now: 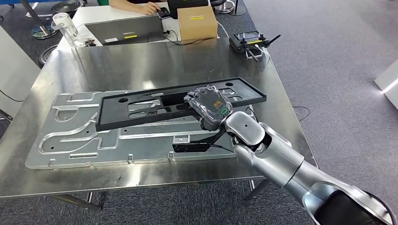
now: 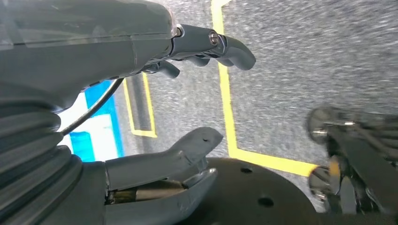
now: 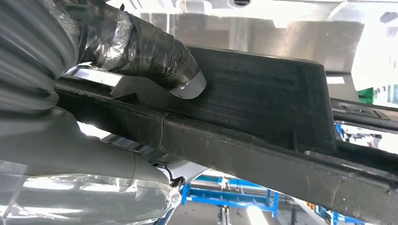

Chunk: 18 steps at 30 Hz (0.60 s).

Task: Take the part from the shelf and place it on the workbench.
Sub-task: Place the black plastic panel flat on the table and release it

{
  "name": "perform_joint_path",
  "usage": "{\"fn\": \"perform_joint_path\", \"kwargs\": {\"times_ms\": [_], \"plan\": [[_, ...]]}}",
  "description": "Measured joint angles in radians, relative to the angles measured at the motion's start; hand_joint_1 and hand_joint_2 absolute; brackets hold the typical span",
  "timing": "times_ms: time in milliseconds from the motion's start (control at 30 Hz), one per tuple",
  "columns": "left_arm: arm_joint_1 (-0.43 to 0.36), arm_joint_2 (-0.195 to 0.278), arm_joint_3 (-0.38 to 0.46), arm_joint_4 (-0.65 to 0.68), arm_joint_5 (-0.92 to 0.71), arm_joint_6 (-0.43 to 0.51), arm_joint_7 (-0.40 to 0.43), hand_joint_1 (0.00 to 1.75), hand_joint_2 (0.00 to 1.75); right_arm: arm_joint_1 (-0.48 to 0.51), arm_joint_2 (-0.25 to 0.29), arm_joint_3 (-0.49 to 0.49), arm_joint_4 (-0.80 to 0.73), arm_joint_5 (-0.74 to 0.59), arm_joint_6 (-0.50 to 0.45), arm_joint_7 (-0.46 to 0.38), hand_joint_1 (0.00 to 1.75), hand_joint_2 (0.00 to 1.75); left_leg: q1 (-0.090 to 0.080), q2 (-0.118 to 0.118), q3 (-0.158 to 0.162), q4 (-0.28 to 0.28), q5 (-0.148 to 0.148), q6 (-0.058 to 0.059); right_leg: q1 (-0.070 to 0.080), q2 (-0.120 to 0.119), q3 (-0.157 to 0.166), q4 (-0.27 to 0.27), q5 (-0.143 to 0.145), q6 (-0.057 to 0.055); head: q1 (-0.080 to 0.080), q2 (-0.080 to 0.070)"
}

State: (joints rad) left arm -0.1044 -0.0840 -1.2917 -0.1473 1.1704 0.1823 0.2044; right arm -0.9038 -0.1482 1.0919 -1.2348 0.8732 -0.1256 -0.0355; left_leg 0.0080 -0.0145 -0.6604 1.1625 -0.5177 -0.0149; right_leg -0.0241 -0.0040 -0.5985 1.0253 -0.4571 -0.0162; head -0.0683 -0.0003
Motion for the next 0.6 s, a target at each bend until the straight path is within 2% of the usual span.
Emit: {"fn": "perform_joint_path", "kwargs": {"times_ms": [33,67,100,133,200,233,267,300,367,400,433,467,567,600], "plan": [[0.0,0.001,0.0,0.0,0.0,0.0,0.0,0.0,1.75,0.002,0.0,0.001,0.001,0.0,0.0,0.0,1.75,1.75,0.001,0.001,-0.039,0.069,-0.021,-0.004,0.0,-0.001,0.005,0.0,-0.005,-0.003,0.0,0.0],[0.001,0.001,-0.001,0.0,0.0,0.0,0.0,0.0,1.75,0.005,0.0,0.003,0.002,0.0,0.0,0.0,1.75,1.75,0.003,0.002,-0.073,0.122,-0.03,-0.008,0.0,-0.002,0.012,0.0,-0.01,-0.003,0.0,0.0],[0.002,0.002,-0.002,0.0,0.0,0.0,0.0,0.0,1.75,0.009,0.0,0.004,0.003,0.0,-0.001,0.0,1.75,1.75,0.004,0.003,-0.093,0.143,-0.02,-0.01,0.0,-0.003,0.02,0.0,-0.017,-0.003,0.0,0.0],[0.003,0.002,-0.002,0.0,0.0,0.0,0.0,0.0,1.75,0.012,0.0,0.006,0.004,0.0,-0.001,0.0,1.75,1.75,0.006,0.005,-0.094,0.125,0.01,-0.012,-0.002,-0.003,0.029,0.0,-0.024,-0.001,0.0,0.0],[0.005,0.004,-0.004,0.0,-0.001,0.0,0.0,0.0,1.75,0.016,0.0,0.007,0.004,0.0,-0.002,-0.001,1.75,1.75,0.009,0.009,-0.05,0.003,0.096,-0.015,-0.005,-0.003,0.05,0.001,-0.041,0.007,0.0,0.0],[0.005,0.004,-0.004,0.0,-0.002,0.0,0.0,0.0,1.75,0.015,0.0,0.007,0.005,0.0,-0.003,-0.002,1.75,1.75,0.008,0.01,-0.024,-0.058,0.122,-0.015,-0.004,-0.001,0.057,0.002,-0.049,0.014,0.0,0.0],[0.004,0.004,-0.005,0.0,-0.003,-0.001,0.0,0.0,1.75,0.014,0.0,0.008,0.005,-0.001,-0.004,-0.002,1.75,1.75,0.007,0.011,-0.004,-0.1,0.131,-0.008,-0.003,0.0,0.061,0.002,-0.055,0.021,0.0,0.0],[0.003,0.004,-0.007,0.0,-0.004,-0.001,0.0,0.0,1.75,0.015,-0.001,0.008,0.005,-0.001,-0.006,-0.003,1.75,1.75,0.005,0.01,0.005,-0.118,0.124,0.0,0.0,0.0,0.063,0.003,-0.059,0.027,0.0,0.0],[0.002,0.004,-0.01,0.0,-0.004,-0.002,0.0,0.0,1.75,0.017,-0.001,0.008,0.007,-0.004,-0.008,-0.006,1.75,1.75,0.003,0.007,0.013,-0.129,0.109,0.023,0.001,0.0,0.066,0.005,-0.059,0.038,0.0,0.0],[0.003,0.004,-0.012,0.0,-0.004,-0.003,0.0,0.0,1.75,0.019,-0.002,0.008,0.008,-0.005,-0.008,-0.007,1.75,1.75,0.004,0.006,0.019,-0.132,0.105,0.03,0.0,-0.001,0.066,0.015,-0.06,0.042,0.001,0.0],[0.004,0.004,-0.013,0.0,-0.005,-0.003,0.0,0.0,1.75,0.019,-0.002,0.008,0.01,-0.005,-0.009,-0.01,1.75,1.75,0.004,0.005,0.026,-0.134,0.101,0.038,0.0,0.0,0.058,0.036,-0.066,0.044,0.002,0.0],[0.004,0.004,-0.014,0.0,-0.005,-0.004,0.0,0.0,1.75,0.019,-0.002,0.008,0.011,-0.006,-0.01,-0.012,1.75,1.75,0.004,0.005,0.034,-0.136,0.097,0.045,0.0,0.0,0.036,0.079,-0.082,0.045,0.003,0.0],[0.002,0.003,-0.018,0.0,-0.004,-0.004,0.0,0.0,1.75,0.027,-0.002,0.01,0.02,-0.009,-0.014,-0.017,1.75,1.75,-0.003,0.003,0.05,-0.137,0.082,0.06,0.004,0.001,-0.082,0.257,-0.146,0.044,0.005,0.0],[0.003,0.003,-0.019,0.0,-0.004,-0.004,0.0,0.0,1.75,0.032,-0.002,0.01,0.024,-0.009,-0.014,-0.018,1.75,1.75,-0.007,0.001,0.058,-0.137,0.076,0.062,0.007,0.001,-0.11,0.283,-0.146,0.041,0.005,0.0]]}}
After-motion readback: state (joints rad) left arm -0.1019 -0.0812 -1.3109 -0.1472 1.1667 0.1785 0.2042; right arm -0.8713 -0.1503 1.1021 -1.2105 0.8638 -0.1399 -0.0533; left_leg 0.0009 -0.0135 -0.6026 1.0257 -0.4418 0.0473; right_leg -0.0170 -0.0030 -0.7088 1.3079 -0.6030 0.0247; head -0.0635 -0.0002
